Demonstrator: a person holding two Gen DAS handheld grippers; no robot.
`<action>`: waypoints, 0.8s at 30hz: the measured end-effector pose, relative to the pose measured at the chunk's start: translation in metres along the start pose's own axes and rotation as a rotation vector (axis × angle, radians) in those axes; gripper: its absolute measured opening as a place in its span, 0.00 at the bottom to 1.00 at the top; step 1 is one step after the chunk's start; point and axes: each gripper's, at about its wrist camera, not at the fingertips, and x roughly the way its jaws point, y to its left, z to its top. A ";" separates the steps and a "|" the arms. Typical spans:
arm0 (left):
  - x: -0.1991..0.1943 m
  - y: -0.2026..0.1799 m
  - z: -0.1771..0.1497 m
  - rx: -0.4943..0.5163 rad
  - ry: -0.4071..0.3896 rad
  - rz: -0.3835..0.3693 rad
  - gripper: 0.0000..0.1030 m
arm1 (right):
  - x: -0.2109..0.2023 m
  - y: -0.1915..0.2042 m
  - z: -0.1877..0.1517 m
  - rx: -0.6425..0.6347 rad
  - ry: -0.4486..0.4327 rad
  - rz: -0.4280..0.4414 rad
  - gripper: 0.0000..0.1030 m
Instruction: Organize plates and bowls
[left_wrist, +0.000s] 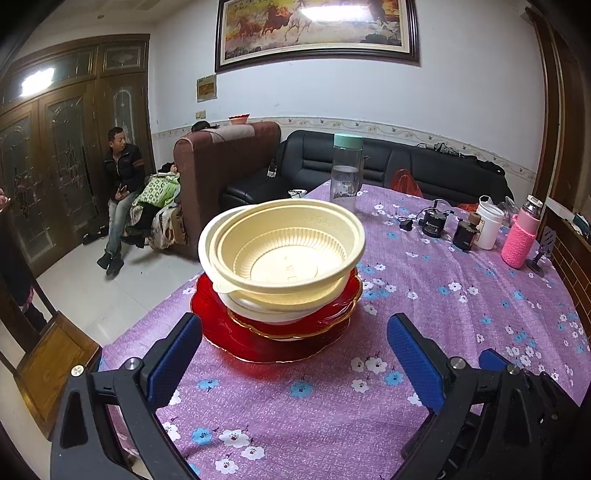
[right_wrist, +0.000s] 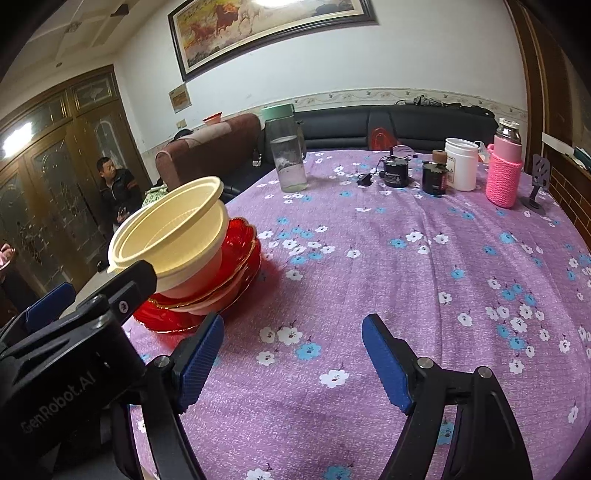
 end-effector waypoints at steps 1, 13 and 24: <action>0.001 0.002 0.000 -0.004 0.002 0.000 0.97 | 0.001 0.002 0.000 -0.005 0.003 0.000 0.79; 0.002 0.033 -0.003 -0.082 -0.056 0.024 0.97 | 0.019 0.027 -0.003 -0.055 0.038 -0.003 0.80; -0.001 0.072 0.001 -0.172 -0.101 0.065 1.00 | 0.031 0.053 -0.006 -0.111 0.055 0.003 0.80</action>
